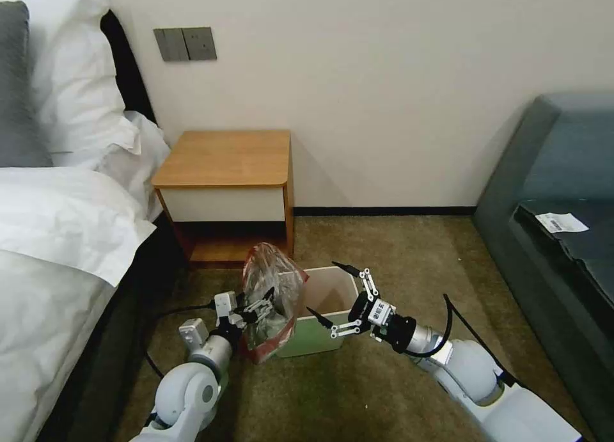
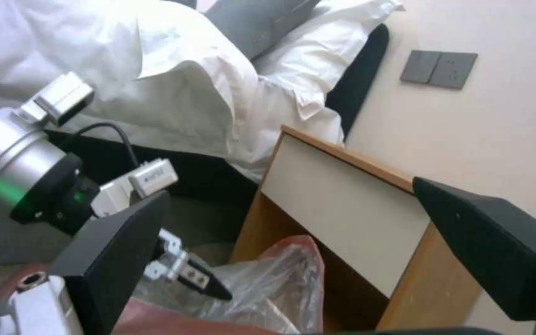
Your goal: Pick up the garbage bag from the table and place it over the trash can.
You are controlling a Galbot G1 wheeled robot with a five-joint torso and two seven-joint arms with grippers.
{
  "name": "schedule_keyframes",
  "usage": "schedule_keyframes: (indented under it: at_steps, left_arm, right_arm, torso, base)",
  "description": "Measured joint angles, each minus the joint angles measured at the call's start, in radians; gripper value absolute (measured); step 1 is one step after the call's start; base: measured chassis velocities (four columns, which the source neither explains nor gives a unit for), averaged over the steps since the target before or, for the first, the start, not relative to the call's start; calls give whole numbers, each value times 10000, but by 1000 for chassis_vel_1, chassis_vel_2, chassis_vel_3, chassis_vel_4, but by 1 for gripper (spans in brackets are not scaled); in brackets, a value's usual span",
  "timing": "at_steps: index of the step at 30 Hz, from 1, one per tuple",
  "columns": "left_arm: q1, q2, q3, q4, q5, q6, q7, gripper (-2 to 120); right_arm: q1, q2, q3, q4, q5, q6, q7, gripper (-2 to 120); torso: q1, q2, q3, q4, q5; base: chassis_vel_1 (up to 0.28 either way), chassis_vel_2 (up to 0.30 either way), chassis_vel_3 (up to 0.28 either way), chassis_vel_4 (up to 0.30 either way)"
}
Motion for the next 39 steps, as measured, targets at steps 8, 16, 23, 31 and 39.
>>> schedule_keyframes:
  at_steps: [8, 16, 23, 31, 39]
  left_arm:
    - [-330, -66, -6, 458, 184, 521, -280, 90]
    - [-477, -118, 0, 747, 186, 459, -298, 83]
    - [-405, -146, 37, 753, 186, 419, -308, 79]
    - [-211, -135, 128, 734, 234, 409, -263, 57]
    - [-15, -104, 158, 554, 365, 407, -248, 35]
  right_arm:
    - [-144, 32, 34, 99, -24, 23, 0, 100]
    - [-204, 80, 57, 121, -58, 46, 0, 100]
    - [-190, 92, 62, 93, -93, 61, 8, 100]
    - [-168, 53, 64, 174, -79, 58, 47, 100]
    - [-216, 26, 95, 174, -85, 58, 53, 100]
  torso:
    - [0, 0, 0, 0, 1]
    - [0, 1, -2, 3, 6]
    - [-1, 2, -2, 2, 2]
    - [-2, 3, -4, 3, 7]
    - [-2, 3, -1, 3, 3]
  base:
    - [0, 0, 0, 0]
    - [0, 0, 0, 0]
    - [0, 0, 0, 0]
    - [0, 0, 0, 0]
    - [0, 0, 0, 0]
